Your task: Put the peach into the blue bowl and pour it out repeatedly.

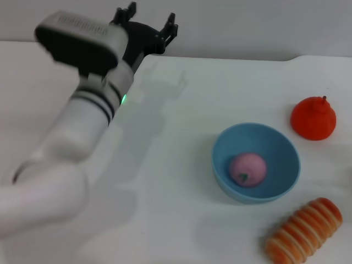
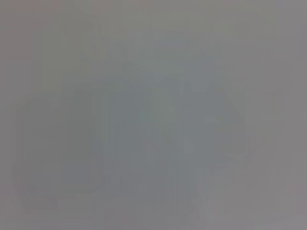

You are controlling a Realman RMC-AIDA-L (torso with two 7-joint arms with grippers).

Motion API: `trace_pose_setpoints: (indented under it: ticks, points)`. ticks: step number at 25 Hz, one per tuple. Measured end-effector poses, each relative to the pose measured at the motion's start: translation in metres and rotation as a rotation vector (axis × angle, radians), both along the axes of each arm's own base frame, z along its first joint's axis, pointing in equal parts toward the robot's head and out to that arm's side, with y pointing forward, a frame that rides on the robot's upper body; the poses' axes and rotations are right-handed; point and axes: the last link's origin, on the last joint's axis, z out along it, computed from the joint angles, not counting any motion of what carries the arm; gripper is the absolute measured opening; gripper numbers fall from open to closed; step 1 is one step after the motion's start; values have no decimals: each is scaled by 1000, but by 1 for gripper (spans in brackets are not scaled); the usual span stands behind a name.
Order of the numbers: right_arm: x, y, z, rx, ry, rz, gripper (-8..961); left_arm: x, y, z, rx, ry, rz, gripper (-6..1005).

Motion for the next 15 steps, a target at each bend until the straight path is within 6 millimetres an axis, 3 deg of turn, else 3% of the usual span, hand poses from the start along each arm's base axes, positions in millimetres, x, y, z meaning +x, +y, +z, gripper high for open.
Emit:
trace_pose_setpoints:
  ticks: [3, 8, 15]
  points:
    - [3, -5, -4, 69, -1, -41, 574, -5, -13, 0, 56, -18, -49, 828]
    - [12, -14, -8, 207, 126, -174, 574, -22, -17, -1, 49, -47, -8, 828]
    - [10, -17, -16, 209, 32, -186, 574, -33, -19, 0, 42, -62, 21, 828]
